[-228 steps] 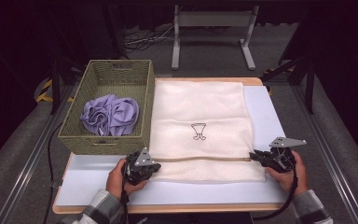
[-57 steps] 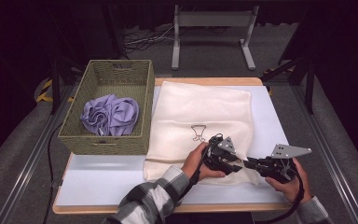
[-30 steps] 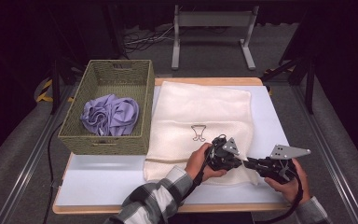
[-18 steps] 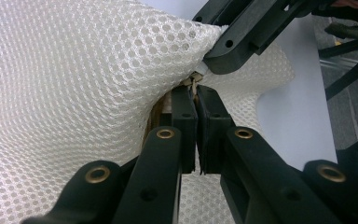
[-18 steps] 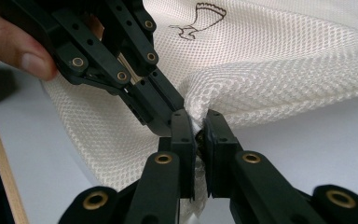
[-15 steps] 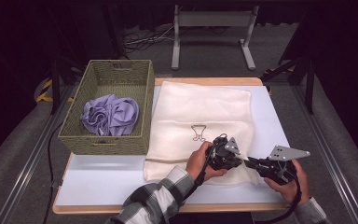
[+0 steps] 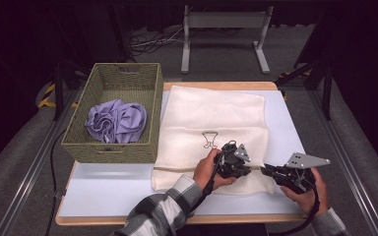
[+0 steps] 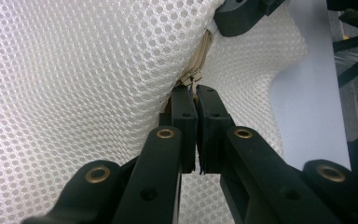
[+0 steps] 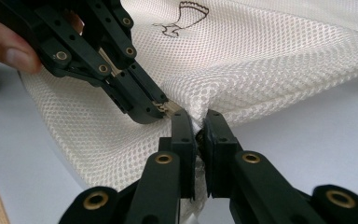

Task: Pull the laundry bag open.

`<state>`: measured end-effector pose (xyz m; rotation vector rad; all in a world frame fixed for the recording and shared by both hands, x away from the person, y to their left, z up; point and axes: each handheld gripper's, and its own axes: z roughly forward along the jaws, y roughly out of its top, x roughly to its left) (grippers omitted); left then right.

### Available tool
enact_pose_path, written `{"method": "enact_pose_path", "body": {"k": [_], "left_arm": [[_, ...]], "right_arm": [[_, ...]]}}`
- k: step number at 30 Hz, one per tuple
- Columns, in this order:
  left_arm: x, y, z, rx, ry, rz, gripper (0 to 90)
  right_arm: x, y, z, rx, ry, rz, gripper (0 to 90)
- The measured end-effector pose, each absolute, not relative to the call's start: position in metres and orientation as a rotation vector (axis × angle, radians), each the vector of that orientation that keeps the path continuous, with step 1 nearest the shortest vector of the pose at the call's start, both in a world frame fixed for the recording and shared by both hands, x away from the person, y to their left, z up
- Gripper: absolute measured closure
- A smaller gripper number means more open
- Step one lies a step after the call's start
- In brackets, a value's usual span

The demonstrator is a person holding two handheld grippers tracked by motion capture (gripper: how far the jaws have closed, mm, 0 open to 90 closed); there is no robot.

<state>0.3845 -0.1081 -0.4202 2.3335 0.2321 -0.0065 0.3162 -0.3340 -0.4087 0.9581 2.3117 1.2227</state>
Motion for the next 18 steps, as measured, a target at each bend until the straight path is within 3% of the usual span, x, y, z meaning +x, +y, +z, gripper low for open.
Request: {"method": "enact_pose_path", "body": {"k": [18], "left_arm": [[0.388,-0.093,-0.423,2.375,0.239,-0.023,87.4]], "right_arm": [[0.316,-0.338,-0.408,0.989,2.279,1.184,84.5]]}}
